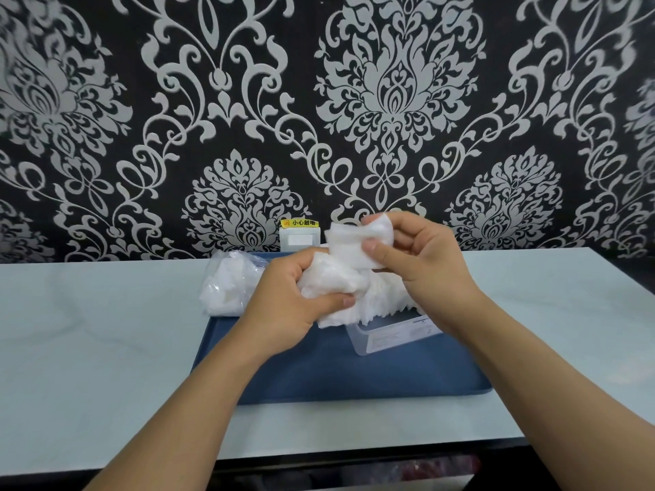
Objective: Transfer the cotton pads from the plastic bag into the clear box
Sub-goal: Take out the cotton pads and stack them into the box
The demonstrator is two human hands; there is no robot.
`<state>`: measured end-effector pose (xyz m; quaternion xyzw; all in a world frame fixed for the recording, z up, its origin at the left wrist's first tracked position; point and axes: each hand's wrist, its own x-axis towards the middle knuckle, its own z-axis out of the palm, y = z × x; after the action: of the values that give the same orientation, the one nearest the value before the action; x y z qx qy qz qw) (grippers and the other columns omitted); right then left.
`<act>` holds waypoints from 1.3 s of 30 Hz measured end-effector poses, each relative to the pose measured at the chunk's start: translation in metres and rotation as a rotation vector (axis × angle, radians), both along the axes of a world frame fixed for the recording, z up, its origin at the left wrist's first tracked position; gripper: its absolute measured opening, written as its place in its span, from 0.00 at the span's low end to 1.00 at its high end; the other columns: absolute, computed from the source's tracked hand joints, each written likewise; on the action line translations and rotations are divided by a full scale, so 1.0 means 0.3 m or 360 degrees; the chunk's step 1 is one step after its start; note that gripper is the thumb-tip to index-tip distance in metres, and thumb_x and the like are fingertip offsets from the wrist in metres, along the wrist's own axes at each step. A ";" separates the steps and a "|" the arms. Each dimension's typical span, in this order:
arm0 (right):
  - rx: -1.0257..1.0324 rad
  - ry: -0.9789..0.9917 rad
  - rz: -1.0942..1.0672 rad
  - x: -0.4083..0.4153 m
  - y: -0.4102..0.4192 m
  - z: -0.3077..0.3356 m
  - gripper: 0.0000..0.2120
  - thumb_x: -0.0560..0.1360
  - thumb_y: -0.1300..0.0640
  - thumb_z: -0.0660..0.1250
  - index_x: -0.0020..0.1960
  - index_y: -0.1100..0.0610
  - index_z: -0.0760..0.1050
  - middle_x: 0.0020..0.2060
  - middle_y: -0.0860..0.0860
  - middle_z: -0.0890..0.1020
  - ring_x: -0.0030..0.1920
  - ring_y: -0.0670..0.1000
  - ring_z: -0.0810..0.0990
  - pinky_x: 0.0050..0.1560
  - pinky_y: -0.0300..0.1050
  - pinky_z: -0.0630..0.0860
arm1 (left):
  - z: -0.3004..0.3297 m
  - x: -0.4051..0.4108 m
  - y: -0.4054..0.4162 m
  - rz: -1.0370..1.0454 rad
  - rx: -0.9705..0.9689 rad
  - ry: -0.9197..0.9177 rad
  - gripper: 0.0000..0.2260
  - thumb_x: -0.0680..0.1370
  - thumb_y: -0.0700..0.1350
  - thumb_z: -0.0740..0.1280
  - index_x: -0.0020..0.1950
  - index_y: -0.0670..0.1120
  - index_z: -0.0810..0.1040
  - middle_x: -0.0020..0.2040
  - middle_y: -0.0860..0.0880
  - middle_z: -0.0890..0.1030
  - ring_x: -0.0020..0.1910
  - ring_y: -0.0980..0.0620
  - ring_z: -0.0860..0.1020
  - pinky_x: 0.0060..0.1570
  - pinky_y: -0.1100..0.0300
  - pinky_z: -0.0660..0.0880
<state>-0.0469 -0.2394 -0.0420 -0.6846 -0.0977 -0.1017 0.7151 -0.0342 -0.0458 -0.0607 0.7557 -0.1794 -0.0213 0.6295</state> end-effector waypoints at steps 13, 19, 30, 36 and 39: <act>-0.0054 0.0258 0.0307 0.002 -0.110 0.019 0.23 0.73 0.68 0.69 0.66 0.54 0.78 0.51 0.73 0.80 0.47 0.62 0.74 0.51 0.57 0.66 | 0.042 -0.013 0.056 -0.0325 -0.0474 0.0306 0.15 0.62 0.33 0.74 0.43 0.48 0.88 0.45 0.49 0.88 0.47 0.54 0.86 0.44 0.63 0.81; -0.0461 0.0056 -0.0067 -0.030 -0.087 0.039 0.17 0.76 0.66 0.71 0.62 0.54 0.78 0.43 0.59 0.87 0.45 0.60 0.86 0.46 0.52 0.82 | 0.036 -0.021 0.042 -0.0370 -0.0515 0.0350 0.15 0.63 0.33 0.73 0.47 0.45 0.86 0.45 0.48 0.88 0.46 0.53 0.86 0.42 0.62 0.81; -0.0442 -0.0036 -0.0052 -0.035 0.009 0.033 0.24 0.69 0.69 0.77 0.62 0.54 0.78 0.39 0.53 0.88 0.42 0.56 0.87 0.47 0.54 0.84 | 0.026 -0.027 0.018 -0.0481 -0.0350 0.0094 0.26 0.67 0.34 0.78 0.63 0.39 0.77 0.53 0.59 0.84 0.57 0.56 0.82 0.55 0.58 0.80; -0.0403 -0.0112 -0.0133 -0.036 0.031 0.036 0.19 0.70 0.70 0.75 0.57 0.55 0.81 0.40 0.51 0.88 0.37 0.53 0.86 0.39 0.48 0.83 | 0.021 -0.024 0.018 -0.0463 -0.0284 0.0104 0.27 0.66 0.36 0.78 0.64 0.39 0.77 0.56 0.57 0.83 0.59 0.53 0.82 0.59 0.55 0.79; -0.0362 -0.0240 -0.0181 -0.041 0.051 0.038 0.14 0.70 0.71 0.76 0.49 0.54 0.84 0.39 0.48 0.87 0.37 0.44 0.85 0.36 0.37 0.80 | 0.019 -0.025 0.013 -0.0442 -0.0302 0.0098 0.21 0.67 0.35 0.79 0.57 0.48 0.84 0.59 0.47 0.83 0.58 0.52 0.83 0.55 0.59 0.80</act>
<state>-0.0592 -0.2239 -0.0305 -0.7561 -0.1230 -0.1816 0.6166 -0.0417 -0.0420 -0.0551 0.6599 -0.2638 -0.1143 0.6942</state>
